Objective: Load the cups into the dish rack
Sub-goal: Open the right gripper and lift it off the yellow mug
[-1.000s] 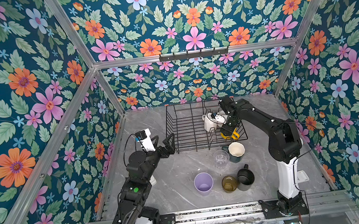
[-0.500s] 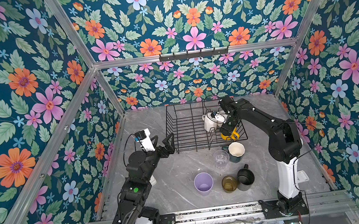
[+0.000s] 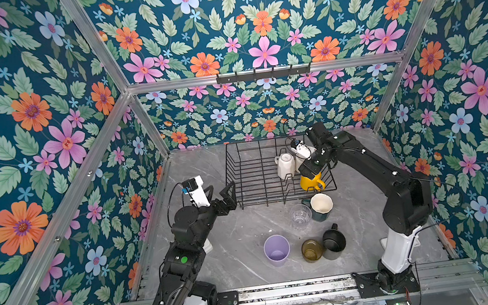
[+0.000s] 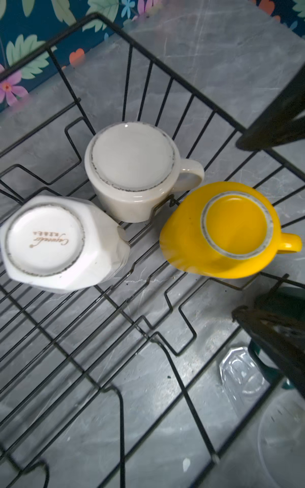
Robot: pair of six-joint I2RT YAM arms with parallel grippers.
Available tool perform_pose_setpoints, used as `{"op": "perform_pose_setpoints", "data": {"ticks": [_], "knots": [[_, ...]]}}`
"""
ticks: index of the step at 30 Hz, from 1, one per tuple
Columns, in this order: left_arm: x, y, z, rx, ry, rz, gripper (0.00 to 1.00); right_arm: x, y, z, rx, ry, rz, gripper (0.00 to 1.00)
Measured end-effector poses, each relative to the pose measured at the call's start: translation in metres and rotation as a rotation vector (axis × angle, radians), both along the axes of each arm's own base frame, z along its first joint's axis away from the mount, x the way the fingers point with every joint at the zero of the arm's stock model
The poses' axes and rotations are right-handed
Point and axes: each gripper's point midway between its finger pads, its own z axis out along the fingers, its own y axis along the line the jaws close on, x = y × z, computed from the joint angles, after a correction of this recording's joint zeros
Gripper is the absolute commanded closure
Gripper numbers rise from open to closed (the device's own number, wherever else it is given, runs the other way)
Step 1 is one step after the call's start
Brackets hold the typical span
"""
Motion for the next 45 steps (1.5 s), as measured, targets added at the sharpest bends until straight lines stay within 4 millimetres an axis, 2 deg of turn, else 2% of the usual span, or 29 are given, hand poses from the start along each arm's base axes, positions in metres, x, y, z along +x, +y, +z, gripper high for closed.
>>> {"op": "perform_pose_setpoints", "data": {"ticks": [7,13,21,25,33,42,45], "knots": [[0.001,0.0,-0.005,0.009,0.023,0.004,0.0,-0.026,0.001,0.049,0.263,-0.143,-0.138,0.05],[0.001,0.0,-0.004,0.002,0.028,0.004,0.0,-0.046,0.003,0.062,0.469,-0.162,-0.241,0.04],[-0.002,0.001,-0.007,-0.008,0.06,0.006,0.0,-0.059,0.0,0.061,0.629,-0.176,-0.345,0.03],[-0.002,0.001,-0.01,-0.019,0.09,0.006,0.01,-0.059,-0.002,0.07,0.676,-0.209,-0.37,0.02],[-0.009,-0.006,-0.028,-0.021,0.186,-0.038,0.04,-0.047,0.0,0.066,0.678,-0.213,-0.39,0.02],[-0.018,-0.022,-0.032,0.042,0.285,-0.148,0.12,-0.05,-0.002,0.065,0.689,-0.222,-0.398,0.02],[-0.021,-0.026,-0.034,0.083,0.324,-0.183,0.14,-0.052,-0.004,0.058,0.681,-0.217,-0.405,0.02]]}}
